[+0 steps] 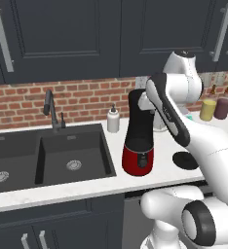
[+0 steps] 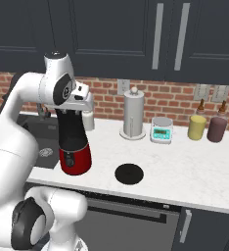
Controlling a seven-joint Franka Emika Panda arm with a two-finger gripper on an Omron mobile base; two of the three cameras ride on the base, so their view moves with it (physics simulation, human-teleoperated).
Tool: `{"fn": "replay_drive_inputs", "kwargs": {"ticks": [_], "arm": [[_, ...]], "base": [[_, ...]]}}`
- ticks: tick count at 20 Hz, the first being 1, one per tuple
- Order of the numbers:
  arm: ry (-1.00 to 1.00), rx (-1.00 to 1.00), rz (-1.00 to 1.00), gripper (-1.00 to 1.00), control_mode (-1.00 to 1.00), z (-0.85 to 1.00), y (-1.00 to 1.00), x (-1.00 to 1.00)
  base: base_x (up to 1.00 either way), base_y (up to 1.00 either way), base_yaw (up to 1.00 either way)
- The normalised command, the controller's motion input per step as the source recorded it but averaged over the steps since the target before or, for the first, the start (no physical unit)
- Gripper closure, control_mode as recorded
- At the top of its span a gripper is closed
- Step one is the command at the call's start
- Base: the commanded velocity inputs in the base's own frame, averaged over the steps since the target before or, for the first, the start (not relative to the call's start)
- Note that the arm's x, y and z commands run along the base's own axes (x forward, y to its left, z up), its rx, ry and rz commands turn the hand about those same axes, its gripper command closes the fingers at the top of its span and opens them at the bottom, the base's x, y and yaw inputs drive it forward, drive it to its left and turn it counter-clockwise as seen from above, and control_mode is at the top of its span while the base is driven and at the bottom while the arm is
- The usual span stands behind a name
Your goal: Close the lid blender by securely placing the lid on top.
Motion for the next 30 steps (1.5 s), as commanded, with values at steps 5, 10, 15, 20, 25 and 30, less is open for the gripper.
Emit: {"fn": "replay_drive_inputs", "kwargs": {"ticks": [5, 10, 15, 20, 25, 30], "arm": [[0.00, 0.00, -0.01, -1.00, -1.00, -0.02, -0.30, -0.25], [0.00, 0.05, -0.23, -1.00, -1.00, -0.31, -1.00, -0.64], [0.07, 0.05, -0.34, -1.00, -1.00, -0.46, -1.00, -0.43], [0.20, -0.01, -0.33, -1.00, -1.00, -0.57, -0.96, 0.00], [0.06, -0.03, -0.08, -1.00, -1.00, -0.37, -0.29, 0.13], [-0.02, 0.00, 0.01, -1.00, -1.00, -0.17, -0.02, 0.17]], "base": [[0.00, 0.00, 0.00], [0.00, 0.00, 0.00], [0.00, 0.00, 0.00], [0.00, 0.00, 0.00], [0.00, 0.00, 0.00], [0.00, 0.00, 0.00]]}}
